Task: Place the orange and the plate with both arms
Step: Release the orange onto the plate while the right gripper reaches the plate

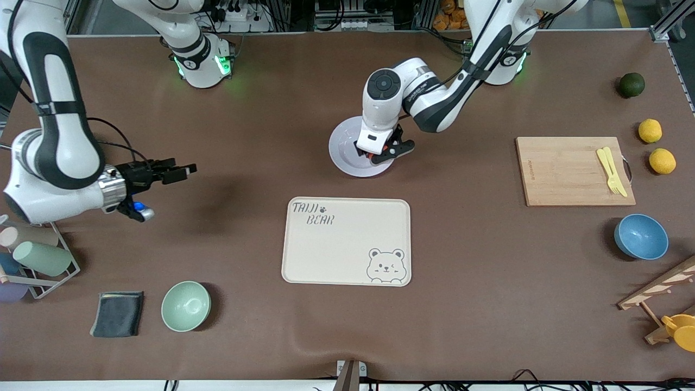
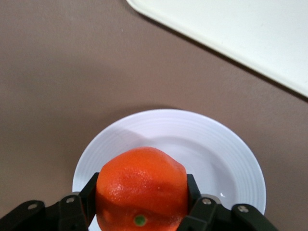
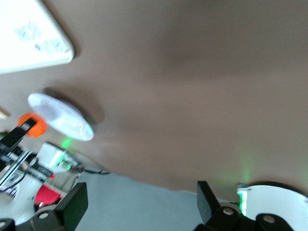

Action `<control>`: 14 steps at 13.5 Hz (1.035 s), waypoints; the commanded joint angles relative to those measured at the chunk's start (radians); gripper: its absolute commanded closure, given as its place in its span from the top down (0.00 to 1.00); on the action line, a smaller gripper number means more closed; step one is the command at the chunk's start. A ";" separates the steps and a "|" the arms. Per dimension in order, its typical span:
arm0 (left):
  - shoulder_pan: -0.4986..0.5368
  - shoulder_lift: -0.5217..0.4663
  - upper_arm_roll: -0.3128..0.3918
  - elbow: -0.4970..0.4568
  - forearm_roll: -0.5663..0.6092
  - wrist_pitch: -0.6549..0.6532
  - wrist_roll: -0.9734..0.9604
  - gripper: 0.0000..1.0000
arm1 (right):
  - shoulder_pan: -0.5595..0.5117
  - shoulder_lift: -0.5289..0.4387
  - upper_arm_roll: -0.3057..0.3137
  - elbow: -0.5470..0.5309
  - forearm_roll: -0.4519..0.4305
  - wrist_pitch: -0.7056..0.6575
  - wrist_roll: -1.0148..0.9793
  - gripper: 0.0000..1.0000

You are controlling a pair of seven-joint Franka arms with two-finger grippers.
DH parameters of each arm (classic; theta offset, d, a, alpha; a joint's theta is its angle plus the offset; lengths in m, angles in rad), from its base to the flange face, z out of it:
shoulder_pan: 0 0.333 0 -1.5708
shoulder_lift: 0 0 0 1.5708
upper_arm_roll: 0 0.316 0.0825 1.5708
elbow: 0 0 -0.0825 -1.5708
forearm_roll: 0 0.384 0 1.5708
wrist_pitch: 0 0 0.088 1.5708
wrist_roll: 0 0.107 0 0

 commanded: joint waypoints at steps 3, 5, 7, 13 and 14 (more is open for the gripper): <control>-0.061 0.036 0.005 0.016 0.031 -0.015 -0.092 0.00 | 0.064 0.034 -0.007 -0.064 0.201 0.068 -0.035 1.00; -0.068 0.055 0.005 0.024 0.031 -0.017 -0.108 0.00 | 0.163 0.037 -0.008 -0.092 0.209 0.155 -0.056 1.00; -0.080 0.084 0.006 0.039 0.033 -0.014 -0.112 0.00 | 0.234 0.026 -0.007 -0.102 0.209 0.163 -0.062 1.00; -0.086 0.155 0.013 0.107 0.062 -0.012 -0.114 0.59 | 0.233 -0.023 -0.007 -0.292 0.217 0.172 -0.312 1.00; -0.085 0.154 0.013 0.111 0.080 -0.011 -0.115 1.00 | 0.234 -0.039 -0.007 -0.332 0.217 0.194 -0.353 1.00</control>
